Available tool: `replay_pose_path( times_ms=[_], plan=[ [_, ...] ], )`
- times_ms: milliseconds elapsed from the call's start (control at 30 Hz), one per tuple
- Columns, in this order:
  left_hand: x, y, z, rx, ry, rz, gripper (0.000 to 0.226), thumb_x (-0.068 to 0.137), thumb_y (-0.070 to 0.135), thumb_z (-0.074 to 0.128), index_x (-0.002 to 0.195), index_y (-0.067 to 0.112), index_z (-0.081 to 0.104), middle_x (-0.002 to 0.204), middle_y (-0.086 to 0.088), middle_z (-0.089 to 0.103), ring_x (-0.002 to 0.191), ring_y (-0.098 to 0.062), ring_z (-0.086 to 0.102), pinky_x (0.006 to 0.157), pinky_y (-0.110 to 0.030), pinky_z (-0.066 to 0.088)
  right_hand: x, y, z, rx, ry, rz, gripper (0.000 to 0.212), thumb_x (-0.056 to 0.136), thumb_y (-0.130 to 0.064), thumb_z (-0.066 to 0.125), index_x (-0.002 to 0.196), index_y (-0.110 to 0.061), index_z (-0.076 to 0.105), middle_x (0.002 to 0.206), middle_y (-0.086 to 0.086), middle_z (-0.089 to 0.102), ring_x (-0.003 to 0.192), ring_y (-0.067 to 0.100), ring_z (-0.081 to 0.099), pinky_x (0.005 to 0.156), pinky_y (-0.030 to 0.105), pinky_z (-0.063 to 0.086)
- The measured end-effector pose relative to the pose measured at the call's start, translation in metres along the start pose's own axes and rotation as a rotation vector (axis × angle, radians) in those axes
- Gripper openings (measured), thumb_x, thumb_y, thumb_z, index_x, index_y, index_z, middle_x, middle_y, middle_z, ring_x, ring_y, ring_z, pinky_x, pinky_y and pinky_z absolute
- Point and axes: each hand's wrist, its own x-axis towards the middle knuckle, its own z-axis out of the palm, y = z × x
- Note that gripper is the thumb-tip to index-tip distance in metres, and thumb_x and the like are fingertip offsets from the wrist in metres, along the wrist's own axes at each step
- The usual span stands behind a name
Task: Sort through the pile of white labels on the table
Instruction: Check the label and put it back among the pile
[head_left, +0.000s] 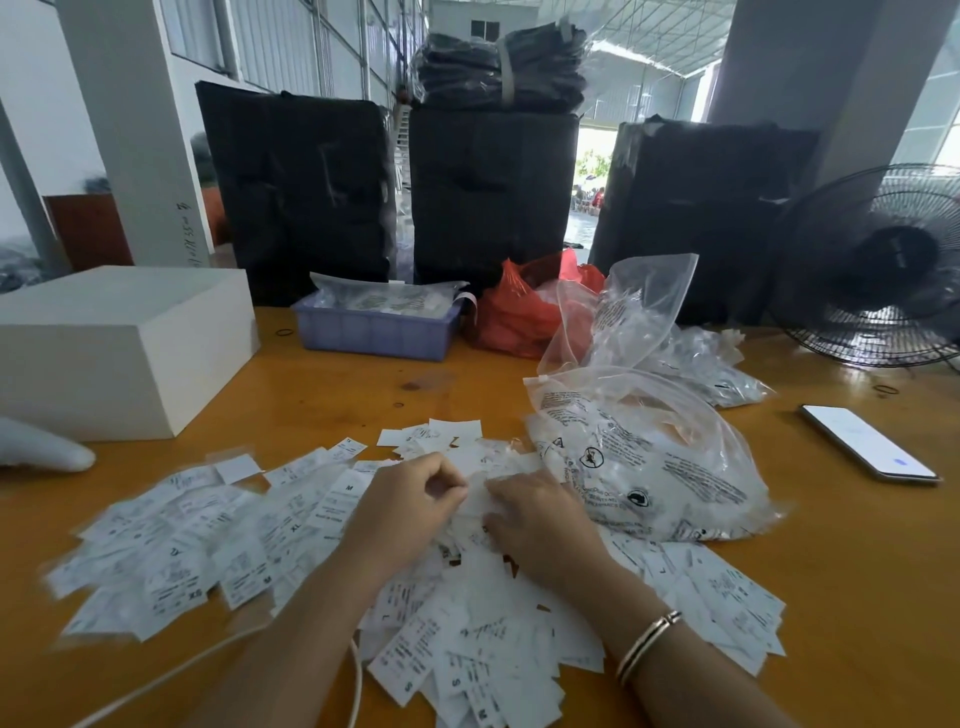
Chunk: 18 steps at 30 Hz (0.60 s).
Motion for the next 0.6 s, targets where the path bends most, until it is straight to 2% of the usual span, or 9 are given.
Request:
replay_pose_path(
  times_ms=[100,267,367,467,600],
  plan=[
    [-0.002,-0.003,0.002,-0.039,0.016,-0.017,0.02,0.087,0.017,0.067,0.076,0.032,0.059,0.083,0.016,0.066,0.08,0.003,0.061,0.068,-0.01,0.044,0.0,-0.002,0.0,-0.066,0.02,-0.042,0.03,0.095,-0.034,0.044,0.112,-0.021,0.064,0.111,-0.004,0.064,0.108,0.019,0.051,0.088,0.03,0.031],
    [-0.005,-0.006,-0.001,-0.138,0.049,-0.052,0.027,0.086,0.011,0.068,0.085,0.037,0.062,0.086,0.017,0.067,0.082,0.012,0.06,0.066,-0.002,0.043,0.0,-0.004,-0.004,0.012,0.099,0.011,0.03,0.099,-0.029,0.039,0.099,-0.017,0.065,0.099,-0.004,0.064,0.093,0.015,0.055,0.092,0.032,0.04],
    [-0.006,-0.007,-0.001,-0.199,0.061,-0.069,0.03,0.085,0.01,0.068,0.085,0.04,0.062,0.085,0.016,0.068,0.082,0.015,0.058,0.066,0.0,0.042,-0.002,-0.005,-0.006,0.067,0.206,0.054,0.022,0.097,-0.029,0.044,0.095,-0.018,0.063,0.089,-0.008,0.061,0.084,0.012,0.052,0.079,0.027,0.037],
    [-0.008,-0.007,0.0,-0.231,0.067,-0.073,0.028,0.085,0.011,0.069,0.086,0.038,0.064,0.084,0.016,0.068,0.082,0.014,0.059,0.065,0.001,0.043,-0.004,-0.007,-0.008,0.177,0.272,0.084,0.011,0.093,-0.023,0.052,0.091,-0.017,0.061,0.081,-0.011,0.054,0.079,0.009,0.048,0.07,0.022,0.032],
    [-0.009,-0.007,0.003,-0.254,0.042,-0.085,0.025,0.084,0.014,0.07,0.088,0.039,0.066,0.085,0.018,0.069,0.081,0.015,0.059,0.065,0.001,0.043,-0.006,-0.008,-0.01,0.502,0.31,0.165,0.009,0.089,-0.018,0.063,0.081,-0.019,0.059,0.078,-0.01,0.063,0.075,0.008,0.058,0.063,0.015,0.041]
  ],
)
